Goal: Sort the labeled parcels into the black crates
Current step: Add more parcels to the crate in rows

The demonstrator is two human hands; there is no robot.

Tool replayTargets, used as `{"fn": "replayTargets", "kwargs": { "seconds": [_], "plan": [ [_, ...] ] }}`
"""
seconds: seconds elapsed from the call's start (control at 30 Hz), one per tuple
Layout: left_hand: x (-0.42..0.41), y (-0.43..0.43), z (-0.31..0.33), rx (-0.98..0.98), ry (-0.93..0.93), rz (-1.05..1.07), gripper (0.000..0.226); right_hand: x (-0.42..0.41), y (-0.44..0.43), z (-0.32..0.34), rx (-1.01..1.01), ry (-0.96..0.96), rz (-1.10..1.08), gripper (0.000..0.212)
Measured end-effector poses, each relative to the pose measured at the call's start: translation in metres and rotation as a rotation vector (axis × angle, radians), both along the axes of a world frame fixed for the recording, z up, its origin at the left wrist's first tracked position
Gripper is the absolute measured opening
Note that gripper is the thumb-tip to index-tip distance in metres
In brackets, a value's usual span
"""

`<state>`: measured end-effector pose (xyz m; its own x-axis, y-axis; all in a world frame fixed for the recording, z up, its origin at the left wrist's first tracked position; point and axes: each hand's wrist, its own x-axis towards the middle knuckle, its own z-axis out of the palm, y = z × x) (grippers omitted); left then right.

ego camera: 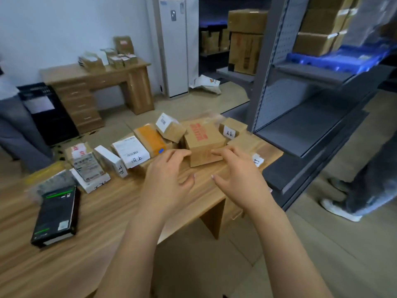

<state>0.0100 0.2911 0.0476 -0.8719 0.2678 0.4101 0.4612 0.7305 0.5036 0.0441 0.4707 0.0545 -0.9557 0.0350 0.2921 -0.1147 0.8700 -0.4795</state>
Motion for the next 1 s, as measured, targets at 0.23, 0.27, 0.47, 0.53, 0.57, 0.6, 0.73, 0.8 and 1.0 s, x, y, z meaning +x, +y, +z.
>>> {"fn": "replayTargets", "kwargs": {
  "seconds": [0.23,0.27,0.47,0.53,0.57,0.6,0.73,0.8,1.0],
  "plan": [
    [-0.067,0.033,-0.003,-0.014,-0.029,0.058,0.048,-0.08,0.033,-0.015,-0.023,-0.039,0.057,0.055],
    [-0.078,0.035,-0.005,-0.015,-0.032,0.065,0.047,-0.092,0.034,-0.016,-0.026,-0.041,0.062,0.055],
    [-0.147,0.036,-0.016,0.002,-0.049,0.111,0.044,-0.163,0.037,-0.021,-0.021,-0.088,0.104,0.054],
    [-0.172,0.035,-0.016,0.01,-0.047,0.126,0.042,-0.191,0.037,-0.022,-0.015,-0.093,0.112,0.053],
    [-0.184,0.034,-0.015,0.005,-0.053,0.137,0.042,-0.206,0.036,-0.022,-0.009,-0.099,0.113,0.053],
    [-0.197,0.033,-0.015,-0.004,-0.061,0.154,0.042,-0.221,0.034,-0.022,-0.001,-0.108,0.115,0.054],
    [-0.25,0.024,-0.021,-0.033,-0.111,0.211,0.049,-0.278,0.029,-0.026,-0.001,-0.14,0.124,0.063],
    [-0.273,0.021,-0.028,-0.047,-0.145,0.204,0.054,-0.3,0.028,-0.034,0.009,-0.172,0.127,0.064],
    [-0.32,0.017,-0.062,-0.091,-0.259,0.2,0.069,-0.347,0.028,-0.066,0.008,-0.314,0.173,0.066]
  ]
}}
